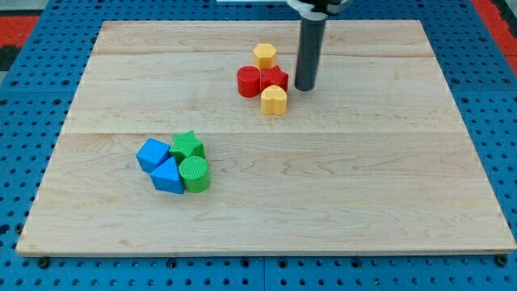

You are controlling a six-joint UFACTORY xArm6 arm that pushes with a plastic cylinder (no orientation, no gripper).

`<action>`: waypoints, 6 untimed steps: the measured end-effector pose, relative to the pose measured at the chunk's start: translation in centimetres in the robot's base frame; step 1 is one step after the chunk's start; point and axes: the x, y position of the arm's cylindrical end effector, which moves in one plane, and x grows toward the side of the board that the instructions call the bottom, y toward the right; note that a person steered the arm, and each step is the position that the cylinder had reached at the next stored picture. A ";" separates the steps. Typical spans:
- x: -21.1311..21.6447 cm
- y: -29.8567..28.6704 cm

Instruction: Push the yellow hexagon towards the top center of the board

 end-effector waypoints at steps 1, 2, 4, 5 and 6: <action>-2.5 -2.6; -2.5 -0.6; -1.3 -0.4; -7.3 -6.0; -7.0 -5.2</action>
